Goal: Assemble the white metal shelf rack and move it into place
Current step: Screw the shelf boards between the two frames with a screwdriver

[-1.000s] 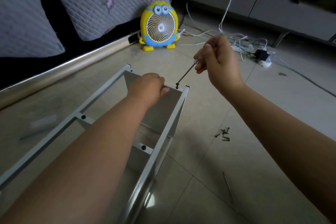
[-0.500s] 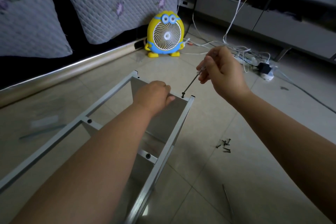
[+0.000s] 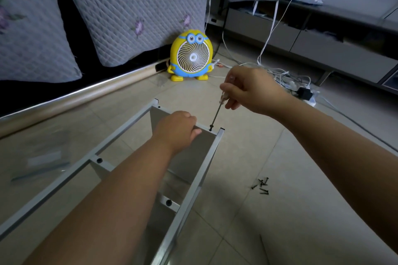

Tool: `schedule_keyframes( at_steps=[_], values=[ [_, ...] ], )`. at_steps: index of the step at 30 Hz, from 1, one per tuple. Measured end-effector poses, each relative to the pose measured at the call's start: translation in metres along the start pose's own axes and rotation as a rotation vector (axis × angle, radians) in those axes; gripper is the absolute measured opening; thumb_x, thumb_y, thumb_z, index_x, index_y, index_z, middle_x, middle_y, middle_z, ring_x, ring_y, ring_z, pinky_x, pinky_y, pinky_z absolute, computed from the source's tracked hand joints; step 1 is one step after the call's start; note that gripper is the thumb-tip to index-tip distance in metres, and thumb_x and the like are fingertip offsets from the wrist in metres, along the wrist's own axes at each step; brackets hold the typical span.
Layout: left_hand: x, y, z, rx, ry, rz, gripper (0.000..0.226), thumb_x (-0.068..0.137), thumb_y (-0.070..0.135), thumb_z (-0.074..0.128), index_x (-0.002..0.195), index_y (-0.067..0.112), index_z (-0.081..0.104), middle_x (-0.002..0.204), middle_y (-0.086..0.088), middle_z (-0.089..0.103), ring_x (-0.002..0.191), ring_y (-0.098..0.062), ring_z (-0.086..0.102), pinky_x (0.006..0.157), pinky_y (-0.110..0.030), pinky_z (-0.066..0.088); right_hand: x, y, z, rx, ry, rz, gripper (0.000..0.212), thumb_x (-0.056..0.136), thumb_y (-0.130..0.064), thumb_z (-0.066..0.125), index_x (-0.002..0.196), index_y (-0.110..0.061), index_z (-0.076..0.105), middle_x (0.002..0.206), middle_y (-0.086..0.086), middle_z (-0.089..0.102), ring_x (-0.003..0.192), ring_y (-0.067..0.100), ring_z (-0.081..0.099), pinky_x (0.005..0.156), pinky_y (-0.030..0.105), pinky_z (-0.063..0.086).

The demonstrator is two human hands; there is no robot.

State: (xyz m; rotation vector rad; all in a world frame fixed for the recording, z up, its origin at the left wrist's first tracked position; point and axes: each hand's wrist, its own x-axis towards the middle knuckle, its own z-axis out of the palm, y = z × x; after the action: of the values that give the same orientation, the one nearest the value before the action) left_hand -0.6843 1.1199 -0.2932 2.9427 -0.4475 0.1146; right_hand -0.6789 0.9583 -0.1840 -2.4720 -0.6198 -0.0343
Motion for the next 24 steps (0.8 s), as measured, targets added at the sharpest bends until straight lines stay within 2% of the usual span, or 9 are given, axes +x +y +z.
schedule_keyframes(
  at_steps=[4,7,9,12,14,16,18,21,24],
  values=[
    [0.0,0.0,0.002,-0.014,0.01,0.003,0.037,0.097,0.037,0.039,0.116,0.01,0.055,0.113,-0.004,0.055,0.109,-0.019,0.048,0.085,-0.03,0.041,0.009,-0.012,-0.004,-0.281,-0.056,-0.053,0.024,0.093,-0.025,0.051,0.072,-0.014,0.045,0.067,0.003,0.065,0.052,0.013,0.065,0.05,0.012,0.046],
    [0.001,-0.001,0.003,-0.025,0.014,0.0,0.036,0.097,0.037,0.039,0.115,0.01,0.055,0.112,-0.004,0.055,0.108,-0.018,0.048,0.086,-0.03,0.042,0.013,-0.02,-0.006,-0.479,-0.127,-0.018,0.029,0.096,-0.03,0.043,0.074,-0.012,0.047,0.061,0.002,0.063,0.054,0.017,0.065,0.048,0.012,0.04],
    [0.001,-0.002,0.004,-0.027,0.02,0.004,0.037,0.097,0.037,0.039,0.115,0.01,0.055,0.112,-0.004,0.055,0.108,-0.018,0.048,0.086,-0.029,0.042,0.017,-0.02,-0.007,-0.561,-0.136,0.053,0.037,0.096,-0.03,0.04,0.065,-0.011,0.047,0.046,-0.001,0.056,0.045,0.012,0.058,0.051,0.015,0.039],
    [0.003,-0.003,0.006,-0.034,0.018,0.011,0.037,0.097,0.038,0.038,0.114,0.01,0.056,0.112,-0.004,0.055,0.109,-0.018,0.048,0.086,-0.028,0.04,0.021,-0.016,-0.01,-0.544,-0.181,0.229,0.041,0.093,-0.028,0.038,0.059,-0.009,0.049,0.026,-0.001,0.047,0.03,0.005,0.049,0.048,0.017,0.039],
    [0.003,-0.004,0.007,-0.027,0.018,0.01,0.038,0.097,0.038,0.038,0.114,0.01,0.056,0.112,-0.004,0.055,0.109,-0.018,0.047,0.087,-0.028,0.04,0.019,-0.017,-0.011,-0.557,-0.201,0.239,0.042,0.095,-0.03,0.037,0.065,-0.007,0.055,0.039,0.0,0.057,0.039,0.005,0.055,0.057,0.02,0.046],
    [0.004,-0.004,0.007,-0.035,0.017,0.003,0.037,0.097,0.038,0.038,0.114,0.01,0.056,0.112,-0.004,0.055,0.109,-0.018,0.047,0.088,-0.029,0.041,0.014,-0.016,-0.008,-0.584,-0.16,0.121,0.034,0.097,-0.03,0.04,0.092,-0.004,0.06,0.082,0.009,0.067,0.079,0.018,0.063,0.076,0.027,0.044],
    [0.004,-0.003,0.005,-0.038,0.015,0.001,0.037,0.097,0.038,0.038,0.114,0.01,0.056,0.112,-0.004,0.055,0.109,-0.018,0.047,0.089,-0.03,0.042,0.01,-0.017,-0.006,-0.526,-0.155,0.022,0.026,0.096,-0.024,0.045,0.113,-0.007,0.056,0.109,0.01,0.061,0.101,0.023,0.055,0.079,0.025,0.036],
    [0.004,-0.002,0.004,-0.035,0.015,0.003,0.038,0.097,0.037,0.037,0.116,0.009,0.055,0.114,-0.005,0.054,0.111,-0.019,0.047,0.09,-0.03,0.041,0.011,-0.016,-0.01,-0.599,-0.224,-0.09,0.024,0.093,-0.022,0.05,0.11,-0.007,0.059,0.111,0.008,0.062,0.102,0.02,0.054,0.068,0.017,0.028],
    [0.004,-0.001,0.005,-0.037,0.042,0.004,0.036,0.097,0.037,0.039,0.112,0.009,0.057,0.111,-0.006,0.055,0.108,-0.019,0.048,0.087,-0.03,0.04,0.012,-0.019,-0.016,-0.773,-0.34,-0.211,0.027,0.092,-0.029,0.051,0.112,-0.011,0.054,0.113,0.004,0.057,0.104,0.017,0.052,0.078,0.019,0.033]
  ],
)
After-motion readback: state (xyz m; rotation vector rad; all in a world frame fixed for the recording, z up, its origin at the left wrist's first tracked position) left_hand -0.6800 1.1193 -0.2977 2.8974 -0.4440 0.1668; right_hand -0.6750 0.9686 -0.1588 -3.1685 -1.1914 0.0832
